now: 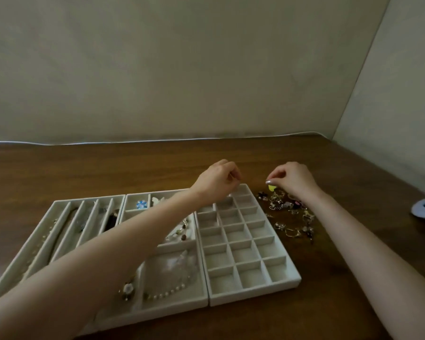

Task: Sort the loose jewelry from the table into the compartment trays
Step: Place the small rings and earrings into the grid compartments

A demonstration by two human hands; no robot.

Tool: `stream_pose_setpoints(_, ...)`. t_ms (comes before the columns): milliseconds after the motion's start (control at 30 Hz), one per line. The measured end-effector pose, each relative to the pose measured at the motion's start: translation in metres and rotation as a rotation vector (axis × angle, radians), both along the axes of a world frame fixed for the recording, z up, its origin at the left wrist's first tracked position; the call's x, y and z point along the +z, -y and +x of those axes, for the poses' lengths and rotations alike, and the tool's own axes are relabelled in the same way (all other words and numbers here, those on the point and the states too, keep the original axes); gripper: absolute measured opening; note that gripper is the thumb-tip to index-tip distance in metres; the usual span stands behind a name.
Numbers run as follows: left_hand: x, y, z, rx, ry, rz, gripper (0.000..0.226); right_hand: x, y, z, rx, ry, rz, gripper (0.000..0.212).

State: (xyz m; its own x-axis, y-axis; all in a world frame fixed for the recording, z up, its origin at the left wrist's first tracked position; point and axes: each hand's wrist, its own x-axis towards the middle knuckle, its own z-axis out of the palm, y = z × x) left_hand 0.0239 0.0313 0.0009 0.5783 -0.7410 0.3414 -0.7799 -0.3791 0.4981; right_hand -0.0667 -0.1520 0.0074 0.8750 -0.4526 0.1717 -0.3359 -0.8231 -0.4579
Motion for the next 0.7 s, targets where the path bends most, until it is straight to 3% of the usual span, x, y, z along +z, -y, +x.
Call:
stream_pose_setpoints(200,-0.009,0.021,0.001,0.020,-0.058,-0.069,0.011,-0.014,0.007,0.004,-0.044,-0.008,-0.181,0.019)
stream_pose_setpoints(400,-0.015,0.010,0.007,0.078,-0.129,-0.141,0.011,-0.016,0.008,0.006,-0.061,0.012,-0.194,0.013)
stream_pose_setpoints(500,-0.014,0.008,0.005,0.078,-0.169,-0.162,0.011,-0.010,0.006,0.004,-0.024,0.132,-0.053,0.009)
stream_pose_setpoints(600,-0.011,0.010,-0.003,0.046,-0.191,-0.171,0.015,-0.002,-0.006,0.000,0.097,0.302,0.291,0.007)
stream_pose_setpoints(700,-0.009,0.013,-0.011,0.021,-0.191,-0.191,0.019,-0.001,-0.018,0.000,0.207,0.330,0.434,0.007)
